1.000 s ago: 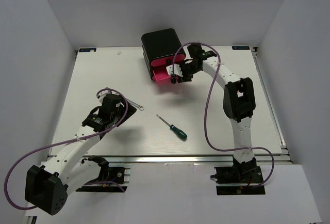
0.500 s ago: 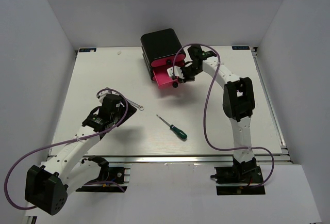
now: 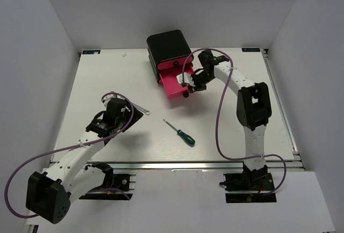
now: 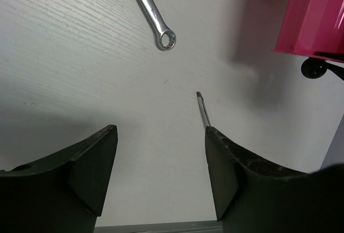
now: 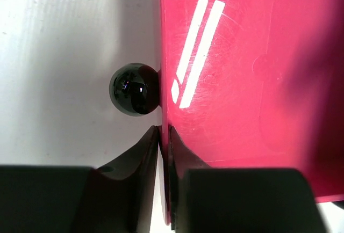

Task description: Sort the tools into containers

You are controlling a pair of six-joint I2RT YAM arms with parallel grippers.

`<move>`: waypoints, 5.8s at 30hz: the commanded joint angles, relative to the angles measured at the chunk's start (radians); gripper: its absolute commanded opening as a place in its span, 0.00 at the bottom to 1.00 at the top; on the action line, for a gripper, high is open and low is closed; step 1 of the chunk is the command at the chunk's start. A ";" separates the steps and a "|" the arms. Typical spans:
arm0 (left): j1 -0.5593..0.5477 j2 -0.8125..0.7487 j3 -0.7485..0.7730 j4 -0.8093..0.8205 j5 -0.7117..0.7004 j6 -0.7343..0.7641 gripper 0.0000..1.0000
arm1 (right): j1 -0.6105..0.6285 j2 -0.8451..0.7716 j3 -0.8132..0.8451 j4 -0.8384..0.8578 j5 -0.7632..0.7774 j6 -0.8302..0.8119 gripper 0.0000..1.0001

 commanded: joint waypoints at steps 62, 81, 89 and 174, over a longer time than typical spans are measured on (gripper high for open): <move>0.009 -0.068 -0.034 -0.001 -0.007 -0.014 0.73 | 0.540 -0.563 -1.025 0.789 0.640 1.552 0.53; 0.009 -0.093 -0.042 -0.006 -0.010 -0.019 0.73 | 0.508 -0.712 -0.885 0.699 0.471 1.350 0.00; 0.009 -0.096 -0.045 -0.001 -0.012 -0.019 0.73 | 0.320 -0.713 -0.666 0.616 0.401 1.253 0.00; 0.009 -0.011 -0.046 0.069 0.030 -0.007 0.73 | 0.126 -0.278 -0.641 1.244 0.439 0.696 0.00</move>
